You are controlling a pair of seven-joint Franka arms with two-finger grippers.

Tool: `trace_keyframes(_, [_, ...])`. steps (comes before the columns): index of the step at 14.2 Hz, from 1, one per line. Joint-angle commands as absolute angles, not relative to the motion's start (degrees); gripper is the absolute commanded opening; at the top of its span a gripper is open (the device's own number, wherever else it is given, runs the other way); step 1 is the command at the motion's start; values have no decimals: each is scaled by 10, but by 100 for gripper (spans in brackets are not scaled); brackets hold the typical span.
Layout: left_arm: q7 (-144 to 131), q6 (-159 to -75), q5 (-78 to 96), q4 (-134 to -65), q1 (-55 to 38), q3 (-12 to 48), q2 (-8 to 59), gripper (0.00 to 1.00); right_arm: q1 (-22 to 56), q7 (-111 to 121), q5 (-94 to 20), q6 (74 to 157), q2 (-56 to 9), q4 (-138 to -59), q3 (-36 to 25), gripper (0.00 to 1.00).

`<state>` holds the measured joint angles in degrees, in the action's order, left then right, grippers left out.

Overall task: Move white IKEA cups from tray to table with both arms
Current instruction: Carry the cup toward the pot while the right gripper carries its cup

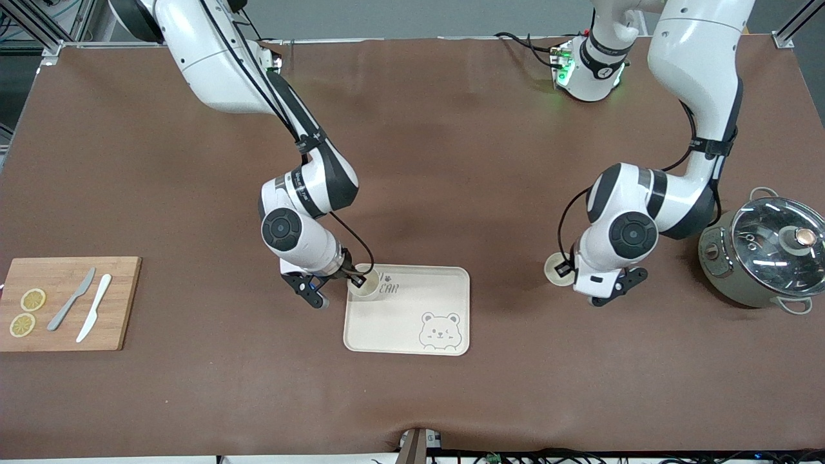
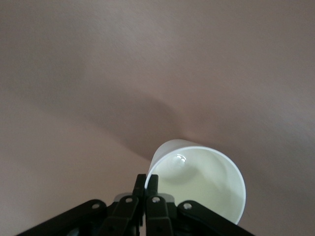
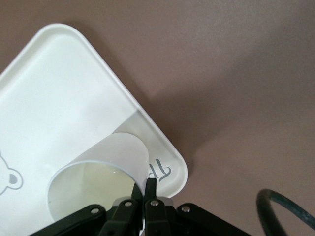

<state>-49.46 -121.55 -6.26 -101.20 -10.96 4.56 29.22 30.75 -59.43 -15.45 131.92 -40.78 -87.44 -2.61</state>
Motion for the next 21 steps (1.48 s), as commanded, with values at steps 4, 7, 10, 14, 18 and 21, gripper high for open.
trace_keyframes(4, [-422,-1267,-79,-1068,-55,50,268,0,279,-589,-157,1185,-389,-799,-32,0])
trace_keyframes(7, [-382,-1267,-79,-1071,-37,51,267,0,239,-486,-157,1105,-339,-810,-33,0])
trace_keyframes(10, [-357,-1265,-78,-1069,-24,52,262,100,190,-378,-153,1088,-266,-879,-33,0])
trace_keyframes(14, [-362,-1262,-71,-1035,-32,53,259,100,145,-216,-131,1117,-175,-1006,-39,0])
trace_keyframes(18, [-336,-1251,-77,-986,-29,52,244,100,70,-76,-71,1124,-121,-1091,-40,0])
trace_keyframes(21, [-298,-1213,-79,-943,-25,52,238,100,6,68,-69,1205,-107,-1177,-40,0])
